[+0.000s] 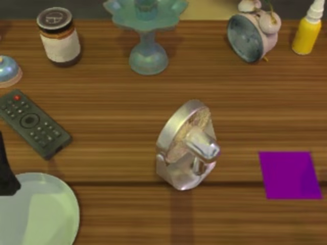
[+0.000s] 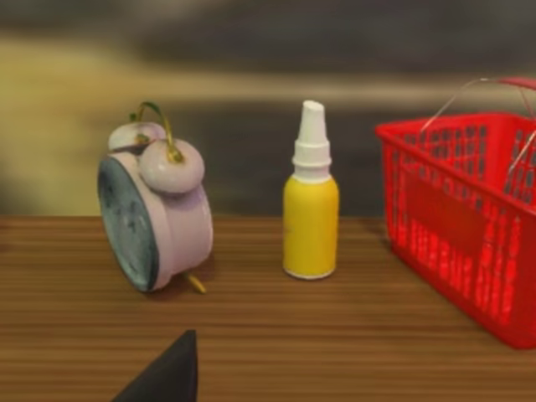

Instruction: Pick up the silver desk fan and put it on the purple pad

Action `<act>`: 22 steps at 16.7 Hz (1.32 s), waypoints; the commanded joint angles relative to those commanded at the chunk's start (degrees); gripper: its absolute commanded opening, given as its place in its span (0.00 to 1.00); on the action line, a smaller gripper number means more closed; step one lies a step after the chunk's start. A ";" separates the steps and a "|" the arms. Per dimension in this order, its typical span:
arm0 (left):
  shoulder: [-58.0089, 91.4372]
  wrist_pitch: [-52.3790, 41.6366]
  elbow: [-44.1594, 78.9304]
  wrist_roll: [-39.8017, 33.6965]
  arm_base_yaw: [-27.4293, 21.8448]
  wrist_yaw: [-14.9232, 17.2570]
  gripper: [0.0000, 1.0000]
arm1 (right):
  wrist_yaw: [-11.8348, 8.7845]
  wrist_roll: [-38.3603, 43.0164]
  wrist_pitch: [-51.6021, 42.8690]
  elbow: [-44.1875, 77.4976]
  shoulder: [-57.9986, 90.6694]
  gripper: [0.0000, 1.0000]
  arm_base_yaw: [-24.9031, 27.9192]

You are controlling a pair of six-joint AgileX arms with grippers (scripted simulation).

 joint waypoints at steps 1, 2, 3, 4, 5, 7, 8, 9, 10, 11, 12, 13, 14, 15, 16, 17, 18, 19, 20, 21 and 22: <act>0.00 0.00 0.00 0.00 0.00 0.00 1.00 | 0.00 0.00 0.00 0.00 0.00 1.00 0.00; 0.00 0.00 0.00 0.00 0.00 0.00 1.00 | 0.00 0.00 0.00 0.00 0.00 1.00 0.00; 0.00 0.00 0.00 0.00 0.00 0.00 1.00 | 0.02 0.09 -0.39 0.25 0.49 1.00 0.16; 0.00 0.00 0.00 0.00 0.00 0.00 1.00 | 0.06 0.27 -1.18 0.79 1.47 1.00 0.46; 0.00 0.00 0.00 0.00 0.00 0.00 1.00 | 0.14 0.60 -2.44 1.68 3.04 1.00 0.93; 0.00 0.00 0.00 0.00 0.00 0.00 1.00 | 0.45 1.78 -6.24 4.77 7.80 1.00 2.31; 0.00 0.00 0.00 0.00 0.00 0.00 1.00 | 0.65 2.61 -8.56 6.84 10.73 1.00 3.15; 0.00 0.00 0.00 0.00 0.00 0.00 1.00 | 0.89 3.66 -11.19 9.40 14.06 1.00 4.10; 0.00 0.00 0.00 0.00 0.00 0.00 1.00 | 1.14 4.95 -14.05 12.41 17.70 1.00 5.14; 0.00 0.00 0.00 0.00 0.00 0.00 1.00 | 1.38 6.42 -17.04 15.78 21.54 1.00 6.26; 0.00 0.00 0.00 0.00 0.00 0.00 1.00 | 1.62 8.08 -20.16 19.51 25.56 1.00 7.45; 0.00 0.00 0.00 0.00 0.00 0.00 1.00 | 1.83 10.04 -23.39 23.76 29.77 1.00 8.74; 0.00 0.00 0.00 0.00 0.00 0.00 1.00 | 2.00 12.20 -26.65 28.36 34.07 1.00 10.09; 0.00 0.00 0.00 0.00 0.00 0.00 1.00 | 2.15 14.54 -29.94 33.27 38.45 1.00 11.48; 0.00 0.00 0.00 0.00 0.00 0.00 1.00 | 2.26 17.07 -33.22 38.51 42.87 1.00 12.93; 0.00 0.00 0.00 0.00 0.00 0.00 1.00 | 2.31 19.84 -36.49 44.12 47.34 1.00 14.43; 0.00 0.00 0.00 0.00 0.00 0.00 1.00 | 2.33 22.75 -39.74 49.93 51.82 1.00 15.96; 0.00 0.00 0.00 0.00 0.00 0.00 1.00 | 2.31 25.79 -42.97 55.93 56.31 1.00 17.50; 0.00 0.00 0.00 0.00 0.00 0.00 1.00 | 2.25 28.98 -46.18 62.12 60.82 1.00 19.07; 0.00 0.00 0.00 0.00 0.00 0.00 1.00 | 2.16 32.28 -49.38 68.40 65.35 1.00 20.64; 0.00 0.00 0.00 0.00 0.00 0.00 1.00 | 2.05 35.65 -52.58 74.72 69.89 1.00 22.21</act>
